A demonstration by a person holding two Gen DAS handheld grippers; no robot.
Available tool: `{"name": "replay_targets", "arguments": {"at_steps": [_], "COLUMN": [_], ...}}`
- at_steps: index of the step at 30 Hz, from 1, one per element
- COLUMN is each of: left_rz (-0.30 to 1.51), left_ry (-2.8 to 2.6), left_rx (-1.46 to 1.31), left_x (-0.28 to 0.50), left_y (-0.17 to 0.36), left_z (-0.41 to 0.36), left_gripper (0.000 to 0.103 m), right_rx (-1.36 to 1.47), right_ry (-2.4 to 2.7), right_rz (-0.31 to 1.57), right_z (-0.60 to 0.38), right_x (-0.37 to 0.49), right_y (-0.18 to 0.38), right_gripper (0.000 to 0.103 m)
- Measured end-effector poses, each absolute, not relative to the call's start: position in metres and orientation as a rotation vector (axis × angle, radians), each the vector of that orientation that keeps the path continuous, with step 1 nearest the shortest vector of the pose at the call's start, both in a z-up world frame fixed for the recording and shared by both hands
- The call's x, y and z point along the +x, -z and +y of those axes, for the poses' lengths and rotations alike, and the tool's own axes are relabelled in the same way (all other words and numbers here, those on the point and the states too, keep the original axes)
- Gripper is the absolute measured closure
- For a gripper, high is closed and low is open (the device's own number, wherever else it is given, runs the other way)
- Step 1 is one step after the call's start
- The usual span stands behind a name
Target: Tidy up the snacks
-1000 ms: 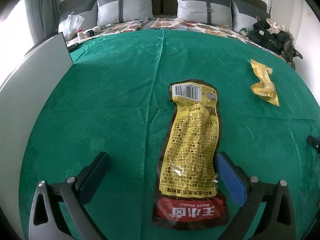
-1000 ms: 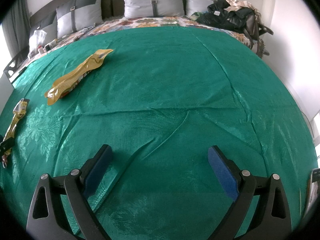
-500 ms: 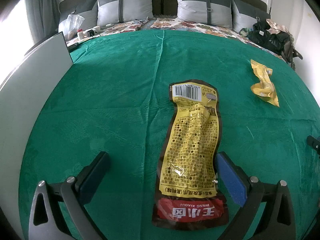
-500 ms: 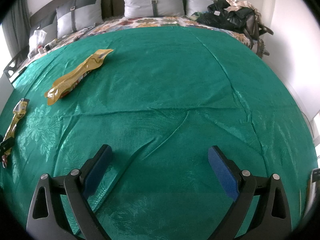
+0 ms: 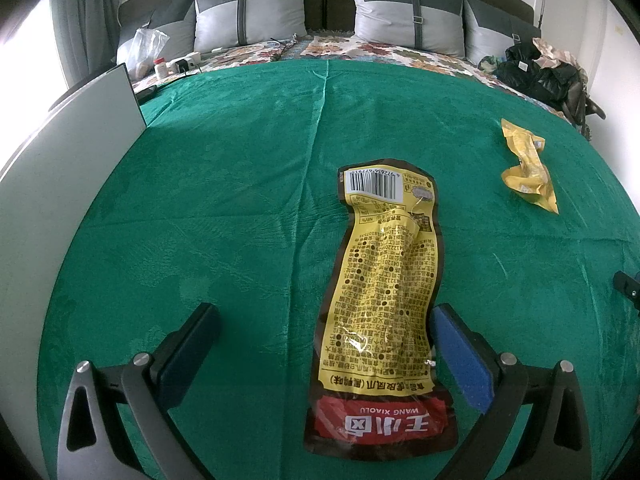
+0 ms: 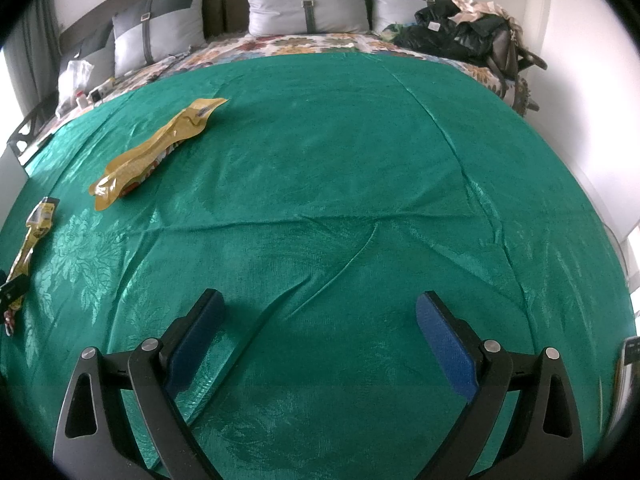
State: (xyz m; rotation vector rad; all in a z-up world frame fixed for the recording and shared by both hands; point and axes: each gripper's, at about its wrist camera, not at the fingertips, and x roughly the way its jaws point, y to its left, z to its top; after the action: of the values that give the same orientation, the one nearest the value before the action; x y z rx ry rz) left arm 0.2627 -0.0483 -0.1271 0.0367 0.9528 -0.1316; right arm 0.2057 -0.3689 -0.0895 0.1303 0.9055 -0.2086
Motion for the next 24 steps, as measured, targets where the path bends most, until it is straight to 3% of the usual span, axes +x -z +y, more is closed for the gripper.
{"name": "replay_targets", "arguments": {"at_steps": [19, 24], "left_rz": [0.953, 0.953], "left_ry": [0.133, 0.133], "left_rx": [0.037, 0.038], "left_x": [0.263, 0.264], "left_y": [0.127, 0.127], "left_z": [-0.048, -0.049], "left_gripper": [0.000, 0.000], "right_rx": [0.140, 0.232], "right_ry": [0.212, 0.154], "right_rz": [0.894, 0.822], "right_z": [-0.370, -0.351], "right_x": [0.202, 0.216], "right_y": [0.088, 0.055], "right_gripper": [0.007, 0.007]}}
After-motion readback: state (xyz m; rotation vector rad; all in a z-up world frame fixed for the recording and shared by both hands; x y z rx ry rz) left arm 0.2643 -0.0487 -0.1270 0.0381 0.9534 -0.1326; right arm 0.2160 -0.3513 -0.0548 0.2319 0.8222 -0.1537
